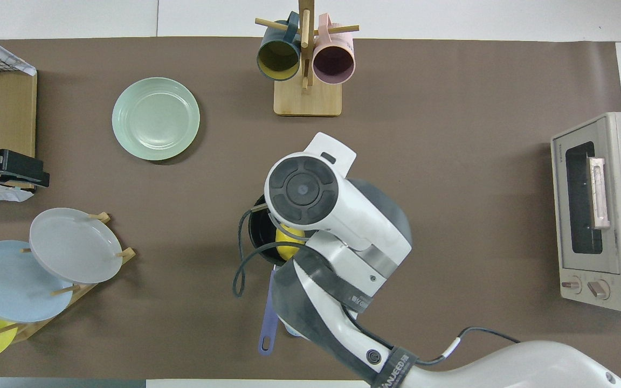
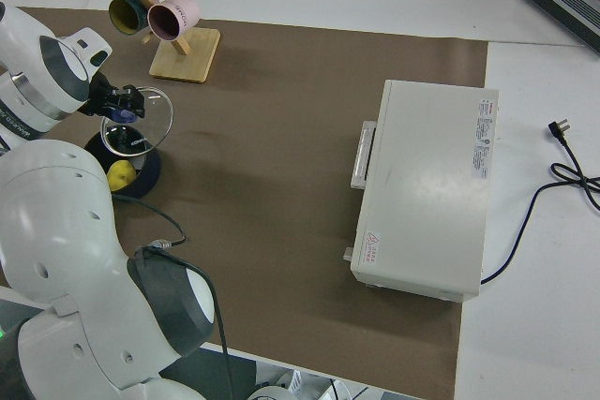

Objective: Transfer potato from pot to plate
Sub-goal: 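Set the lid aside with the right gripper while the left gripper reaches in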

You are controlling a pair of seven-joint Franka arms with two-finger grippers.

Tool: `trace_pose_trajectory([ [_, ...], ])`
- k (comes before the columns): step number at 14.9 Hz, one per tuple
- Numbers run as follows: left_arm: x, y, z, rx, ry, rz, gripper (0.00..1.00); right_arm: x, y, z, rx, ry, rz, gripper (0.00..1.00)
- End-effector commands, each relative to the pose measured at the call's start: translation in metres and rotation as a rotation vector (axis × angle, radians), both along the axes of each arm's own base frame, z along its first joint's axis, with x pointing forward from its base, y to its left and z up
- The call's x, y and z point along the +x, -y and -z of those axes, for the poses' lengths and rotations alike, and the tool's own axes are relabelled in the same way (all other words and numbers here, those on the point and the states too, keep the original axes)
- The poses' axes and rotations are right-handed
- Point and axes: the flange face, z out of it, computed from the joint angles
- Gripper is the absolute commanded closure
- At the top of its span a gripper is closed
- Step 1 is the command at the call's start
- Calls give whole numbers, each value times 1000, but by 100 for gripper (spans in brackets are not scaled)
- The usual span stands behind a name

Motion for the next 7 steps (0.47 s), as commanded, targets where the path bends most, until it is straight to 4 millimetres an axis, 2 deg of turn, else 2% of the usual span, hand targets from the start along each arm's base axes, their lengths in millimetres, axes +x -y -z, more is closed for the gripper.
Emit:
trace_pose_trajectory([
  [1, -13, 42, 0, 7, 3, 58, 0, 16, 46, -23, -28, -22, -44, 48],
  [3, -21, 81, -2, -29, 14, 88, 0, 39, 118, -14, -70, -85, -66, 48],
  [5, -34, 133, 7, -80, 3, 66, 0, 53, 196, 5, -90, -134, -120, 47],
  [7, -57, 201, 43, -75, -8, 7, 0, 46, 241, 29, -105, -126, -161, 44],
])
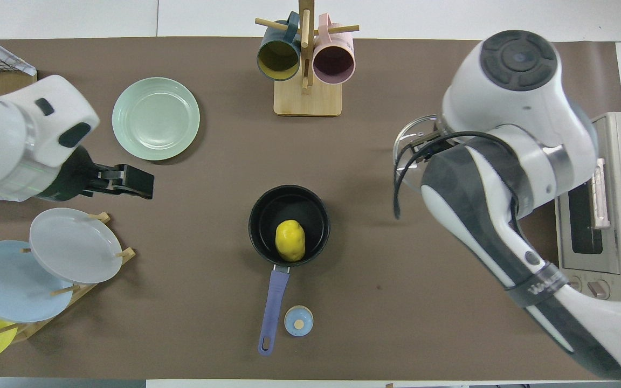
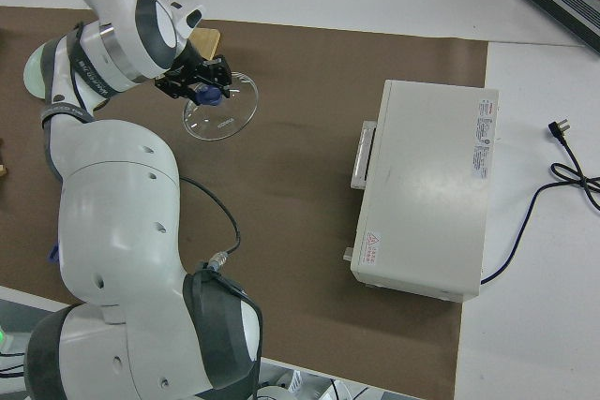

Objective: Transfer potato from pot to plate
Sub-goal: 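Set the lid aside with the right gripper while the left gripper reaches in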

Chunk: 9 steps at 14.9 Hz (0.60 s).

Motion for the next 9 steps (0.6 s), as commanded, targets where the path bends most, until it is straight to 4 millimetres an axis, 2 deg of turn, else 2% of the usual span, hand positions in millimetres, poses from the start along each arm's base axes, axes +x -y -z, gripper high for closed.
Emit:
trace_pose_trajectory([
  [1, -41, 78, 53, -6, 1, -77, 0, -24, 65, 38, -11, -5, -35, 44],
  [2, -54, 105, 71, -8, 9, -90, 0, -33, 83, 49, -7, -7, -27, 44],
  [3, -57, 121, 86, -11, 14, -105, 0, -40, 87, 57, 10, -12, -27, 44],
  [5, -64, 164, 133, 16, -15, -113, 0, -57, 91, 72, 31, -18, -6, 44],
  [6, -71, 176, 147, 21, -18, -87, 0, -64, 94, 81, 29, -13, -5, 42],
  [8, -81, 184, 167, 3, 11, -76, 0, -75, 99, 99, 34, 22, -4, 38],
  [9, -84, 187, 179, 0, 17, -86, 0, -80, 100, 105, 37, 48, -13, 28],
])
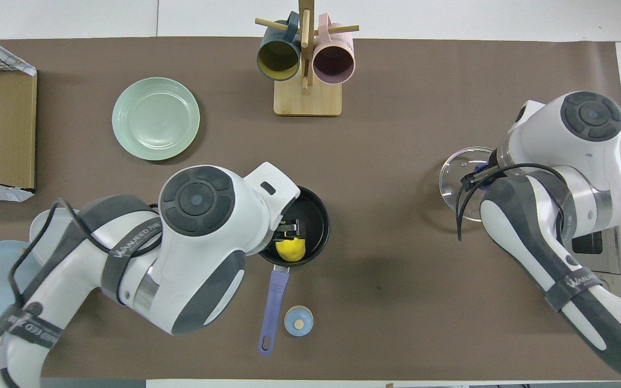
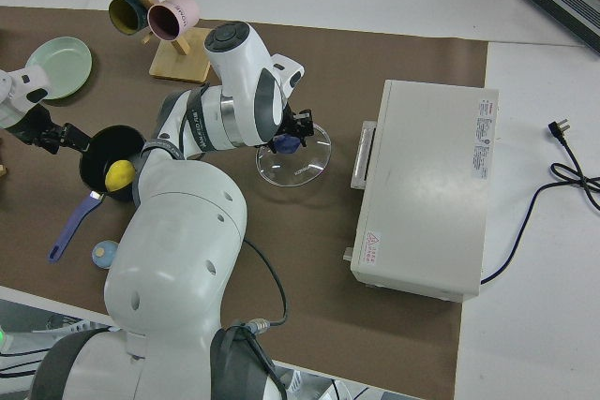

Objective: Transfer potato from pot to plate
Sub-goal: 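Set the lid aside with the right gripper while the left gripper reaches in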

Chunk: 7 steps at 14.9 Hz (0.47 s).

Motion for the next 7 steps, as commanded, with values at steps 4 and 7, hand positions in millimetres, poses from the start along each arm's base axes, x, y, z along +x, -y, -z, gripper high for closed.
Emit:
trace_pose_trajectory([
  [4, -9, 9, 52, -13, 19, -100, 0, -22, 9, 4, -5, 61, -2, 0],
  [7, -13, 20, 75, -2, 10, -116, 0, 3, 8, -49, 2, 40, 37, 0],
])
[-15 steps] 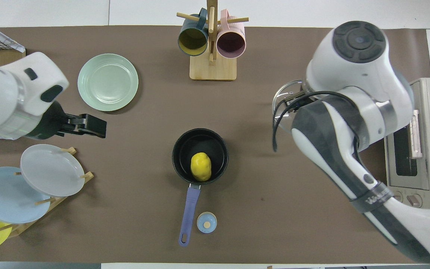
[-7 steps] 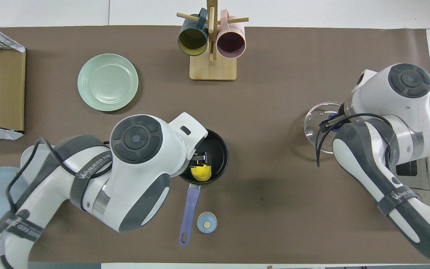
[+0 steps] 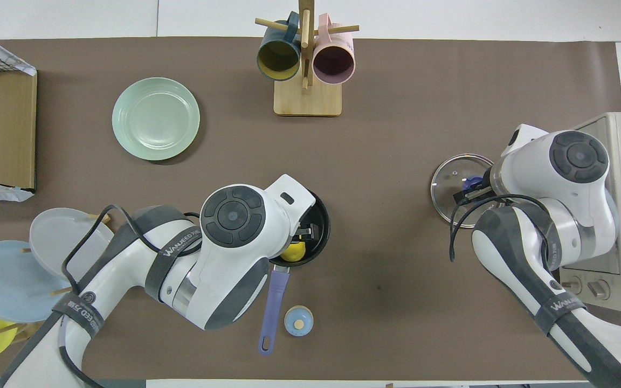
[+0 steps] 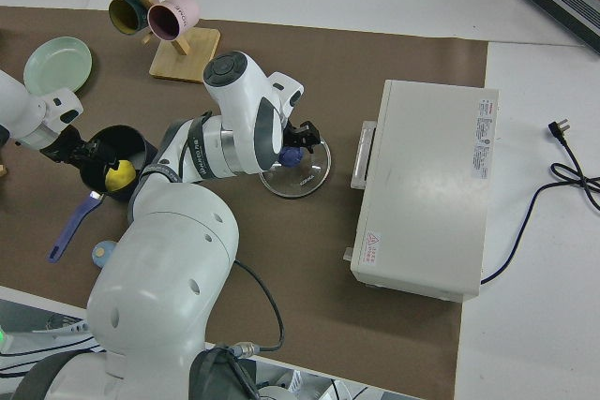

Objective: Transfer potato from pot to plate
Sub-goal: 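Set the lid aside with the right gripper while the left gripper reaches in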

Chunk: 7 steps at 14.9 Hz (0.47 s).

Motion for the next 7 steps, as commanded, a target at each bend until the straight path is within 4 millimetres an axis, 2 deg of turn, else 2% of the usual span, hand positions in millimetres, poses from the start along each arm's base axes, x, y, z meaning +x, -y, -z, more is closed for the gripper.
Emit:
trace_pose_trajectory([
  [1, -5, 12, 23, -5, 5, -20, 0, 20, 0, -75, 37, -17, 67, 0],
  [3, -4, 18, 34, -10, 12, -17, 0, 28, 5, -144, 38, -30, 127, 0],
  [4, -6, 20, 40, -4, 6, -11, 0, 27, 10, -171, 34, -40, 157, 0],
  [6, -6, 21, 45, 3, -2, -1, 0, 19, 21, -198, 18, -90, 209, 0],
  [7, -7, 21, 45, 6, -5, 2, 0, 16, 36, -204, 12, -107, 240, 0],
])
